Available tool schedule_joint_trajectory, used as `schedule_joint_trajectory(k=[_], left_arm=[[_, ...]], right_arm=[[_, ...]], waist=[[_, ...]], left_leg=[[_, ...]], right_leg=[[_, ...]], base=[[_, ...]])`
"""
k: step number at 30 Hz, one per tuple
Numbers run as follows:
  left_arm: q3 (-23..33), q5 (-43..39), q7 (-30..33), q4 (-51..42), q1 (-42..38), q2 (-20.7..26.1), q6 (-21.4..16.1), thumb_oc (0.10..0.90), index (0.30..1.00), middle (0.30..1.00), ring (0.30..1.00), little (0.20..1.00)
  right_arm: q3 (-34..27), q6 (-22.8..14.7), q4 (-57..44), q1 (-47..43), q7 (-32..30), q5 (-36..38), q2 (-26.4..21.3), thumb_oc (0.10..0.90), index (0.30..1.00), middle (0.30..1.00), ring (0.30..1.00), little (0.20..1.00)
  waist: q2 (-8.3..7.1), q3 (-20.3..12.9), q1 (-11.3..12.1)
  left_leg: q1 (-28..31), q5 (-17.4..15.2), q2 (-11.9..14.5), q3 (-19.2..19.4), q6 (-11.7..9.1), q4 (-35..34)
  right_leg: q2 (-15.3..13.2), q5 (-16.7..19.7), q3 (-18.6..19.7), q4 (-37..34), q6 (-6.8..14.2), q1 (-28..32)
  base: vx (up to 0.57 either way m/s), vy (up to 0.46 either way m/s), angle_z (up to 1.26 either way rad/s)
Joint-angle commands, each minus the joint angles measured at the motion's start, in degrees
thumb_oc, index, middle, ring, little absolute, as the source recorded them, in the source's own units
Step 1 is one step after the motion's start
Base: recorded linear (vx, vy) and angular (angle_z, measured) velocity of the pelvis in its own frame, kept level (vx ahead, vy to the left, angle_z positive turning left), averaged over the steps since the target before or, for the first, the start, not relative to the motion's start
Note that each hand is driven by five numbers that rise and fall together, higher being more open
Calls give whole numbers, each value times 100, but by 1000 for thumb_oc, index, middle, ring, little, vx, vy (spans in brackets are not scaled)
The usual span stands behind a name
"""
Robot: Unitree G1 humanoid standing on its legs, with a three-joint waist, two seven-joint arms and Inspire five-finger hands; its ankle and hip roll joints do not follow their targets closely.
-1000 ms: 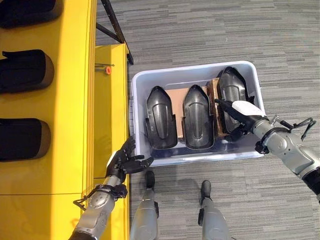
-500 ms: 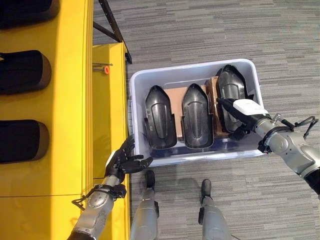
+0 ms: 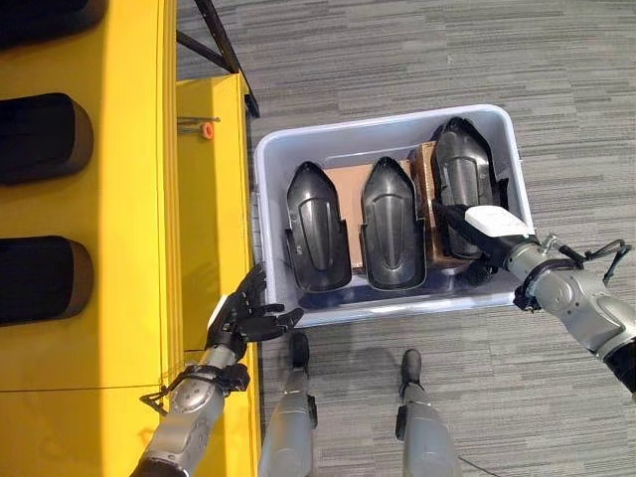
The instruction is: Move parts from the plastic box to the shelf.
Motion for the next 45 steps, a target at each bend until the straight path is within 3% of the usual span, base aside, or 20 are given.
schedule_joint_trajectory(k=[1, 45], left_arm=[[-210, -50, -107, -253, -49, -67, -104, 900, 1000, 1000, 1000, 1000], [-173, -51, 2, -290, -110, -36, -129, 900, 1000, 1000, 1000, 1000]], right_arm=[[-219, -113, -233, -444, -396, -254, -381, 900, 1000, 1000, 1000, 1000], [-850, 158, -64, -360, -1141, -1002, -404, 900, 1000, 1000, 1000, 1000]], waist=[[-123, -215, -160], [-7, -75, -234]], left_leg=[[184, -846, 388, 19, -154, 786], [-104, -880, 356, 34, -142, 938]], right_leg=[[-52, -133, 43, 742, -135, -774], [2, -163, 163, 1021, -147, -1190]], base=[[0, 0, 0], [-1, -1, -1]])
